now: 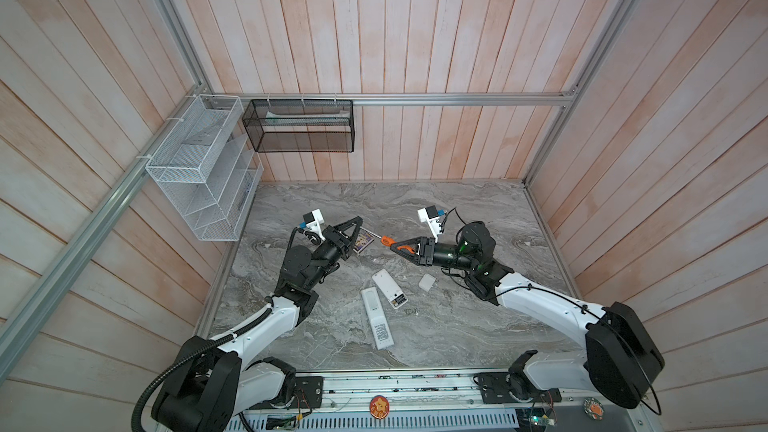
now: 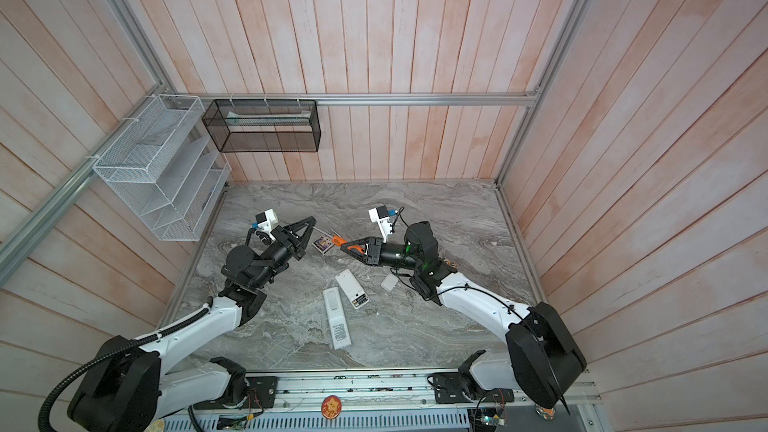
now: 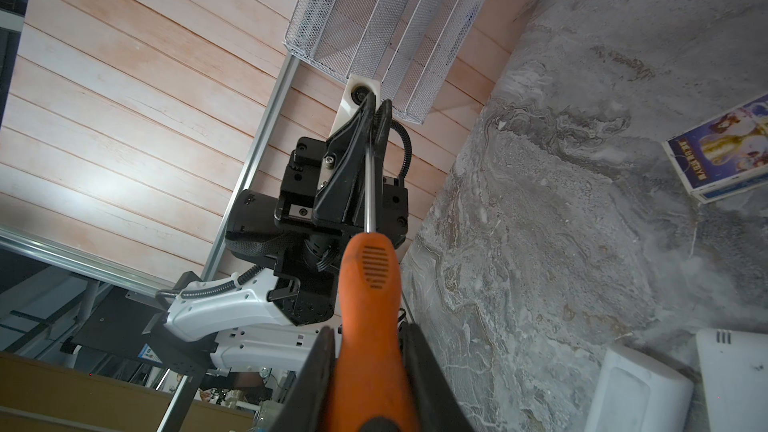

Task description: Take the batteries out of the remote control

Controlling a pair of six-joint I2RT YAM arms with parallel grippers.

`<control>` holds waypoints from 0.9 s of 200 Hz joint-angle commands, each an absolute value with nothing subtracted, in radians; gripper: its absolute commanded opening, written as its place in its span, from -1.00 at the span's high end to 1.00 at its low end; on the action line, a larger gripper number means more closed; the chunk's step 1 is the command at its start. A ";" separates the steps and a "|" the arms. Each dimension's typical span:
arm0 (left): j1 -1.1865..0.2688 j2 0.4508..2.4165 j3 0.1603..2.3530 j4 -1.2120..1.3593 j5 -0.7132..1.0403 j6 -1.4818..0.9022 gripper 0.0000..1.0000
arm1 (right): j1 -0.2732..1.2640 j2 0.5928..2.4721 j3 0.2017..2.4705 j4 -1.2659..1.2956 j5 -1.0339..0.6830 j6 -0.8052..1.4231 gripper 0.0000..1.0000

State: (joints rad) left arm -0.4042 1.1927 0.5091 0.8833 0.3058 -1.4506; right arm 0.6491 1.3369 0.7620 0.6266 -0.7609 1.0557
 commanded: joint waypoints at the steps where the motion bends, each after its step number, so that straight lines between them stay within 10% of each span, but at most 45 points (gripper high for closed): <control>1: -0.404 1.156 0.496 0.821 0.310 -1.378 0.43 | 0.633 1.314 0.804 0.575 -0.719 1.026 0.83; 81: -0.188 0.887 0.516 0.335 0.468 -1.124 -0.61 | 0.555 1.193 0.857 0.109 -0.694 0.696 0.90; 180: -0.434 1.302 0.903 -0.425 0.490 -0.314 -0.91 | 0.548 1.111 1.054 -0.719 -0.219 0.397 0.90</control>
State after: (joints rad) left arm -0.3347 1.2175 0.8211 -0.1936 0.5350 -0.6106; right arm 0.5545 1.1713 1.0466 -0.5255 -0.3496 0.4553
